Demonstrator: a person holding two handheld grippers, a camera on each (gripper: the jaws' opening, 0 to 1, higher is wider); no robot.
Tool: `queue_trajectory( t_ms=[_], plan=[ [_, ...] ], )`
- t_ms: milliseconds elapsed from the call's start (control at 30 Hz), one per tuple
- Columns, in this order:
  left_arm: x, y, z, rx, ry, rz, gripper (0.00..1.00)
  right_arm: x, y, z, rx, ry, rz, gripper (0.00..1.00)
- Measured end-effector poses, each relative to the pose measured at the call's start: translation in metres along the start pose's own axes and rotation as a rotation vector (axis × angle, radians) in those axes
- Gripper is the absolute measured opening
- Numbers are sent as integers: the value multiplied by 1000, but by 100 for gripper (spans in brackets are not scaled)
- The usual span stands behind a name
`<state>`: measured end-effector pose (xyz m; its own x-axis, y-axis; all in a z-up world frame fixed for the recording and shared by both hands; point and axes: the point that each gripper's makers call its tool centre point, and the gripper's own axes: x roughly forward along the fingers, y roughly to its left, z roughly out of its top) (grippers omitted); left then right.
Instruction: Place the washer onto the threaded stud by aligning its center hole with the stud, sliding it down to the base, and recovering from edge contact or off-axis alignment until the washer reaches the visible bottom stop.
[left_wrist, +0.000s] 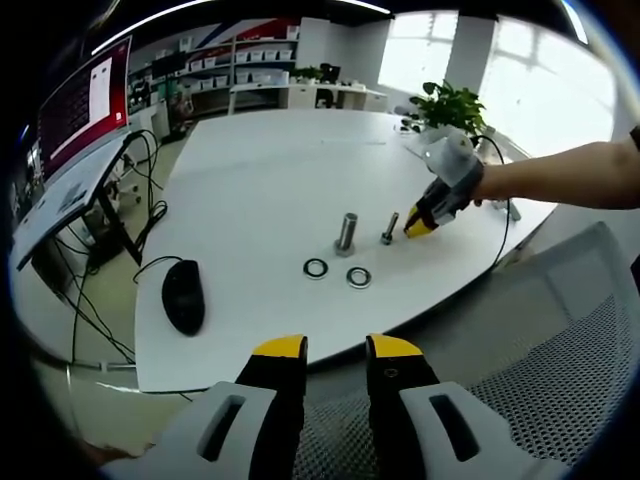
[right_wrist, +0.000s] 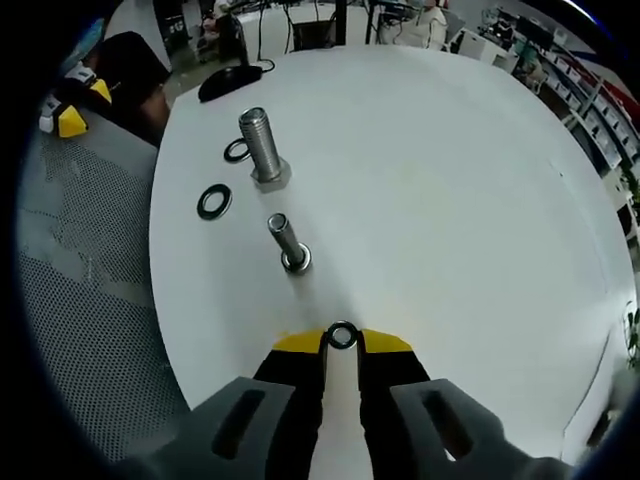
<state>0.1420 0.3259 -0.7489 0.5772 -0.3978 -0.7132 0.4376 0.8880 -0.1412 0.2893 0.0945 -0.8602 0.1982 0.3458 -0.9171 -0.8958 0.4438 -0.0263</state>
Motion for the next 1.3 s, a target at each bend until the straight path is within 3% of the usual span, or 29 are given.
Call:
queue_trajectory(
  t_ms=[133, 533, 833, 900, 1300],
  plan=[
    [0, 0, 0, -2, -1, 1, 21, -10, 5, 5, 51, -40, 17, 13],
    [0, -2, 1, 0, 1, 0, 21, -38, 6, 23, 79, -154, 5, 13],
    [0, -2, 1, -1, -1, 2, 21, -48, 16, 46, 51, -209, 17, 13],
    [0, -2, 1, -2, -2, 2, 22, -52, 20, 59, 57, -236, 35, 13],
    [-1, -4, 2, -3, -4, 4, 22, -46, 28, 69, -62, -194, 28, 13]
  ],
)
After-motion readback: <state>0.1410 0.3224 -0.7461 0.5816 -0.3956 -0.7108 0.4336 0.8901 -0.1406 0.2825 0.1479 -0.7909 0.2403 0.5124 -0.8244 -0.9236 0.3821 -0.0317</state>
